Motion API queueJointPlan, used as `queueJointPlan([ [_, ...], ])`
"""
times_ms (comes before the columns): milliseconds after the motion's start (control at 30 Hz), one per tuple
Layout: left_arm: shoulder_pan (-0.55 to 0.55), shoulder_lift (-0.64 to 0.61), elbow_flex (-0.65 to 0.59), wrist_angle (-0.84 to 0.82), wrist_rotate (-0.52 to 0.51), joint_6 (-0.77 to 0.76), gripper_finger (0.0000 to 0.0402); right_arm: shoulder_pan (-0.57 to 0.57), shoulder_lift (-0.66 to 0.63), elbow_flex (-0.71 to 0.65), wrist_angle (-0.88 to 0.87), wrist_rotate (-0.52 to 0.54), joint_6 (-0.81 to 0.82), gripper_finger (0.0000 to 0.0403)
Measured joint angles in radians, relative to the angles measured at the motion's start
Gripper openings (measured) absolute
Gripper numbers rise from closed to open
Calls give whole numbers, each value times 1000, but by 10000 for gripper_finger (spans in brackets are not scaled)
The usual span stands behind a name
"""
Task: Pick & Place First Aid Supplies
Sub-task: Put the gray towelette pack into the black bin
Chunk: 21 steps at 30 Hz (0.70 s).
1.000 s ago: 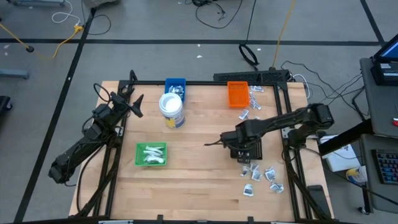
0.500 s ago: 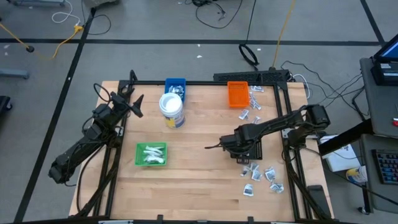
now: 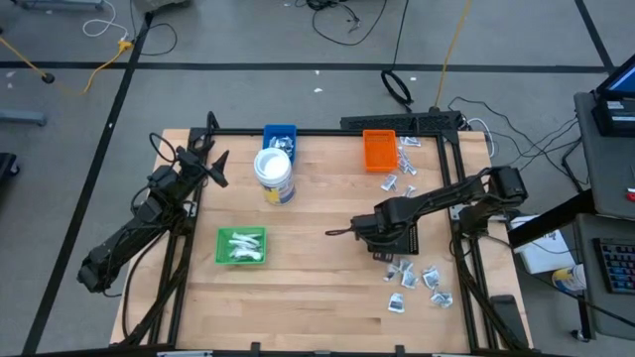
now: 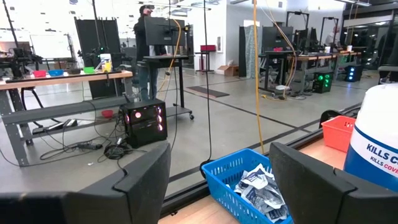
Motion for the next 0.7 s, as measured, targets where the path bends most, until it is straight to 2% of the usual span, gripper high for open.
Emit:
queueJointPlan([
  [100,0,0,0,0,0,0,274,1,-27,4,-5,-27,43,189],
  [233,0,0,0,0,0,0,274,17,-67,16,-23,-29,220,204],
  [400,0,0,0,0,0,0,273,63,-121,22,-27,-29,466,199],
  [700,0,0,0,0,0,0,274,178,-151,22,-29,-30,1006,178],
])
